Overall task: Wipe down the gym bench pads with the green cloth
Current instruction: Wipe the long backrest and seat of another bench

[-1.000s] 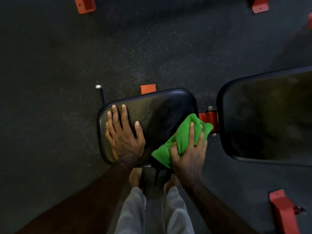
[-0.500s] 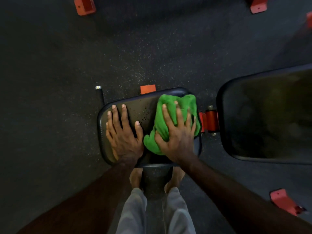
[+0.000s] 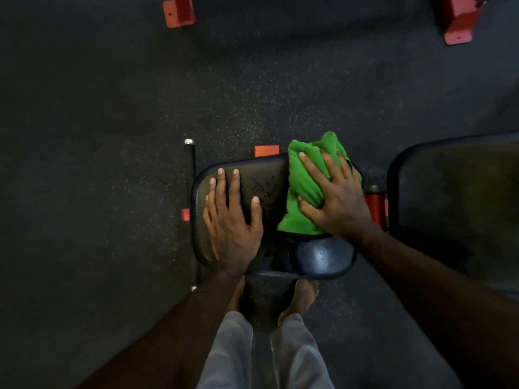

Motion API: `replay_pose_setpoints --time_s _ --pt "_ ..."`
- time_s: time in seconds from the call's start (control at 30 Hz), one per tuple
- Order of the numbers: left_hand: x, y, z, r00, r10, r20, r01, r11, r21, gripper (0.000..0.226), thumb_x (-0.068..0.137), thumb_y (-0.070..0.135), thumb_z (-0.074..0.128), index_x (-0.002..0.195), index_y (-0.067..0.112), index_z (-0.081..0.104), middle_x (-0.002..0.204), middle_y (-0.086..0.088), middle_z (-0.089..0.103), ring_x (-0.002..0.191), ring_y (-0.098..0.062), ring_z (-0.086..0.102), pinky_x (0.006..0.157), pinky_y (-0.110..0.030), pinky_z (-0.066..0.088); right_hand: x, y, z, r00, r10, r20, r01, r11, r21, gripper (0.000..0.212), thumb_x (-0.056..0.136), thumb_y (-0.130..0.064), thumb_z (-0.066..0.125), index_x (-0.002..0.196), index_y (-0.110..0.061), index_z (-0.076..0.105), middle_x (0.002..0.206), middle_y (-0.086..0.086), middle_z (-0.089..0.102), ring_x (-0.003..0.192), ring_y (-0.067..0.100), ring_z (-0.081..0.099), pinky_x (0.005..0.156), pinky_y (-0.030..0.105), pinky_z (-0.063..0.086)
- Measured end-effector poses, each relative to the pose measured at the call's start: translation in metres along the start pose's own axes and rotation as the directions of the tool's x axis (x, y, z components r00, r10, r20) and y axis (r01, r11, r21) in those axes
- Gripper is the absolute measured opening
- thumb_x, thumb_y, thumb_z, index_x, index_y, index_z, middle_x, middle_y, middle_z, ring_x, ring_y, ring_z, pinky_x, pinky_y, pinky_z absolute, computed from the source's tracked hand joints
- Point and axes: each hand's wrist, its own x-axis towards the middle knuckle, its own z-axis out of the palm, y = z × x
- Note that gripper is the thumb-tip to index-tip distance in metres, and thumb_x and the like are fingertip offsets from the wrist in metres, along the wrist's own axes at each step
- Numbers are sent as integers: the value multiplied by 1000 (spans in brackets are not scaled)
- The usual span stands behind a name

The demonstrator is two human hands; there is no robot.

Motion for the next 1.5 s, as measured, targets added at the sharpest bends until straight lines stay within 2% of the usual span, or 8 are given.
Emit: replay_pose_setpoints --time_s 0.2,0.4,0.57,0.77,0.97,1.13,1.33,1.5 --pt "3 -48 -23 921 -326 -213 223 890 -398 42 101 37 53 140 19 59 142 -1 55 134 -16 51 111 -40 43 -7 -64 16 941 329 -77 -311 933 183 95 75 -61 54 163 -38 25 166 12 25 152 44 22 119 67 19" --pt "13 -57 -35 580 -709 400 762 301 -573 38 107 58 39 111 24 55 111 0 58 108 -20 55 105 -36 42 -7 -60 15 981 -188 49 189 982 -20 95 75 -66 52 163 -38 27 168 9 28 153 43 20 122 65 14" --pt "12 -55 -41 633 -703 324 725 391 -567 63 109 50 38 136 -2 61 137 -20 61 125 -32 57 96 -33 42 17 -125 33 955 278 -106 -265 957 120 92 74 -66 55 160 -40 33 165 7 31 155 41 18 123 63 9" --pt "13 -59 -41 683 -602 413 688 341 -641 57 108 51 39 145 10 55 146 -8 57 135 -22 53 113 -30 40 23 -97 20 912 -385 145 399 913 -84 91 82 -70 53 163 -42 23 166 7 30 151 45 25 122 64 16" --pt "17 -65 -41 608 -591 530 717 121 -687 50 108 44 45 130 4 66 106 -5 75 99 -15 70 82 -20 57 24 -170 47 980 190 -66 -185 980 70 91 77 -67 51 161 -39 32 166 7 30 155 41 17 124 59 2" --pt "11 -88 -51 544 -371 753 789 -81 -610 52 102 50 56 131 9 69 123 -14 73 116 -27 70 97 -41 59 35 -130 34 899 -414 146 426 902 -67 90 79 -66 52 162 -40 29 165 7 35 150 45 27 122 64 17" --pt "-6 -96 -57 494 -372 786 759 -256 -599 32 101 29 55 113 10 77 108 -14 77 95 -25 76 76 -33 62 23 -190 53 995 95 -16 -94 994 51 86 79 -65 51 159 -38 35 168 6 28 156 40 15 124 60 0" --pt "-9 -95 -60 476 -415 776 706 -346 -618 43 107 37 42 123 7 69 107 -13 72 88 -23 69 78 -34 58 17 -161 53 815 -548 186 566 822 -58 84 80 -68 51 157 -38 41 167 2 33 157 41 16 125 62 13"
